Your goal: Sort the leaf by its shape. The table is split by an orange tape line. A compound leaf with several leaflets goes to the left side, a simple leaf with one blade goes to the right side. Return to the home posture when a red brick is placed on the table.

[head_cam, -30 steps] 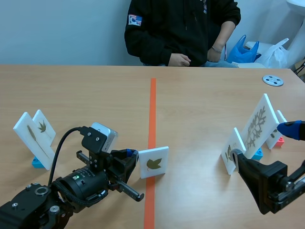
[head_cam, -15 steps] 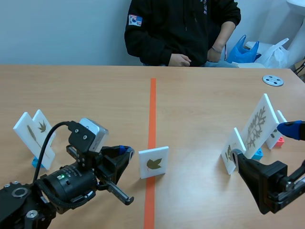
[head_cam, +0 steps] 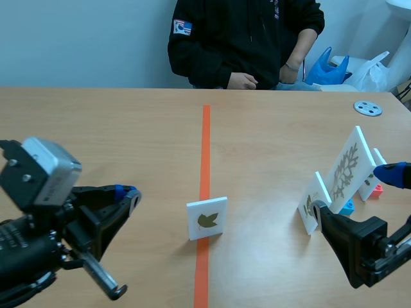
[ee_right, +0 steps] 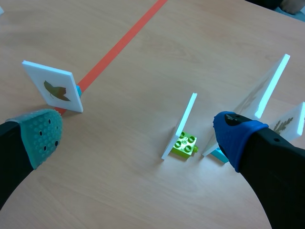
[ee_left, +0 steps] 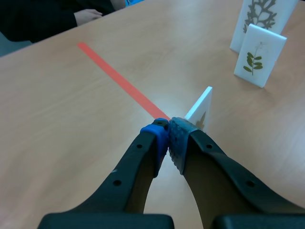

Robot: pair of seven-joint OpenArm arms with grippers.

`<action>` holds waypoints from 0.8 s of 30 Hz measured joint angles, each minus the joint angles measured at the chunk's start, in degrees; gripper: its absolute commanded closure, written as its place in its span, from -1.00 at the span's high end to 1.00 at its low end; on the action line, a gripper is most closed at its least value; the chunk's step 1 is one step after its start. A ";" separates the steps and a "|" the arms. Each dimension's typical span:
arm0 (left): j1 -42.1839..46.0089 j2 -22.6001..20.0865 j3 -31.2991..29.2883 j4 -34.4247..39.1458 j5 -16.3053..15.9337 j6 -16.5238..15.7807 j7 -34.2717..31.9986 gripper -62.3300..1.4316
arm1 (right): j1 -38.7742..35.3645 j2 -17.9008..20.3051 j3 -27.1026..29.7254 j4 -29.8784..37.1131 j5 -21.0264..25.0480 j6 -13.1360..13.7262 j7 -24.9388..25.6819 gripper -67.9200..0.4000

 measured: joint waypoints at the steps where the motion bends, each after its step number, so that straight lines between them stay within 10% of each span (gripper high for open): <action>1: 2.03 -0.61 -1.38 2.23 0.02 -0.02 1.88 -0.89 | 0.00 0.00 0.00 0.00 0.00 0.00 0.00 1.00; 17: 23.71 3.10 -23.65 23.71 -9.05 1.55 13.38 -0.83 | 0.00 0.00 0.00 0.00 -0.02 0.00 -0.15 1.00; 20: 23.67 5.90 -25.62 23.71 -10.54 1.77 13.99 -0.38 | 0.00 0.00 0.00 0.00 -0.02 0.00 -0.15 1.00; 24: 23.52 6.25 -25.29 23.69 -10.51 1.73 14.80 1.00 | 0.00 0.00 0.00 0.00 -0.02 0.00 -0.15 1.00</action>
